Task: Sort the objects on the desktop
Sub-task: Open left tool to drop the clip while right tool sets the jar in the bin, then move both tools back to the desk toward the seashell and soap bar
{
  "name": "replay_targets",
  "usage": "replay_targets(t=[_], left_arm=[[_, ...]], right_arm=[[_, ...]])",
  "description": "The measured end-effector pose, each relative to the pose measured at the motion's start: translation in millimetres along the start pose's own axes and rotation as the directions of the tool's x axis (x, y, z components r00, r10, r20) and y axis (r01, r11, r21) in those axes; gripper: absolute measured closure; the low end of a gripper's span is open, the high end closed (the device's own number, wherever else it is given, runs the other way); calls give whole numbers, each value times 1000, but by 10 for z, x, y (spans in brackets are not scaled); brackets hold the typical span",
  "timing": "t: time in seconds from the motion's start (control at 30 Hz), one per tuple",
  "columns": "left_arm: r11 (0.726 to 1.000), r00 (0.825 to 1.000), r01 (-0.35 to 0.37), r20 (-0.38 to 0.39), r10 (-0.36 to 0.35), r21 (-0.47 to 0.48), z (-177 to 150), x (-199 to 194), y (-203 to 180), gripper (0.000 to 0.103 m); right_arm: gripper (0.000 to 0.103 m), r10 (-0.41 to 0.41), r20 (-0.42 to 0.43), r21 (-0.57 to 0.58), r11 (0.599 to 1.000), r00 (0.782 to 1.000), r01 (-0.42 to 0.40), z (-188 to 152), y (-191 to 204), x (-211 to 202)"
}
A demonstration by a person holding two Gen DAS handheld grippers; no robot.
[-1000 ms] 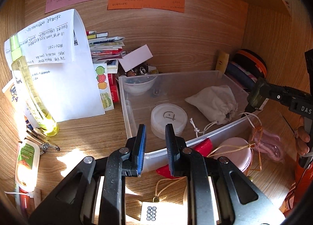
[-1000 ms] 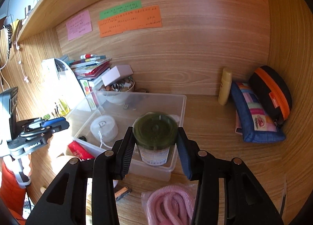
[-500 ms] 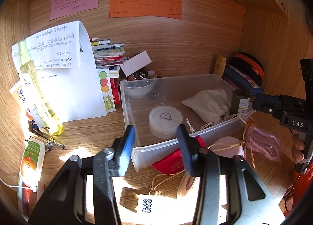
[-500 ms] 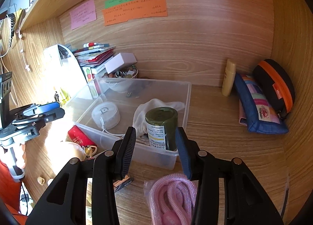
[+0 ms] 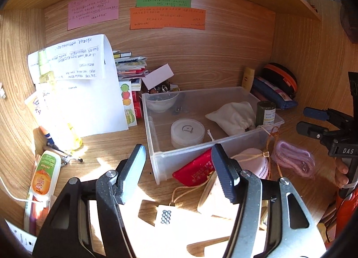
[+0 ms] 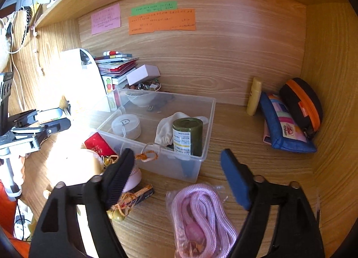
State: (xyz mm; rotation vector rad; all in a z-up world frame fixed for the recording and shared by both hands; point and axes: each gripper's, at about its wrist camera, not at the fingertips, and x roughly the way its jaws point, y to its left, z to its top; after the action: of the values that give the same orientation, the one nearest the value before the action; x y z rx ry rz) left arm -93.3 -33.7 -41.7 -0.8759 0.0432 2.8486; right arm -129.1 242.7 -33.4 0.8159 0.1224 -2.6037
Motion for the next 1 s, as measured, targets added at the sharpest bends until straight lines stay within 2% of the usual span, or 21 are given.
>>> replay_targets(t=[0.17,0.37,0.53,0.67,0.8,0.93,1.0], left_arm=[[1000,999,-25,-31,25,-6,-190,-70,23,30],[999,998,-45,-55,43,-29,-395,-193,82,30],[998,995,-61,-77,59,-26,-533,-322,115,29],[997,993,-72,-101,68,-30,-657,-415,150,27],[996,992,-76,-104,72,-35,-771,-518,140,18],[996,992,-83,-95,81,-18,-902,-611,60,16],[997,993,-75,-97,73,-13,-973,-633,16,11]], right_arm=[[21,23,-44,67,998,999,-20,-136,-140,-12],[21,21,-101,124,992,995,-9,-360,-259,-35],[21,82,-92,148,987,992,-67,-462,-251,-190],[21,78,-69,95,993,995,-72,-517,-82,-325],[21,43,-50,19,999,998,-42,-602,175,-406],[21,56,-58,-21,998,997,-58,-692,392,-421],[21,73,-72,-36,996,995,-76,-727,485,-403]])
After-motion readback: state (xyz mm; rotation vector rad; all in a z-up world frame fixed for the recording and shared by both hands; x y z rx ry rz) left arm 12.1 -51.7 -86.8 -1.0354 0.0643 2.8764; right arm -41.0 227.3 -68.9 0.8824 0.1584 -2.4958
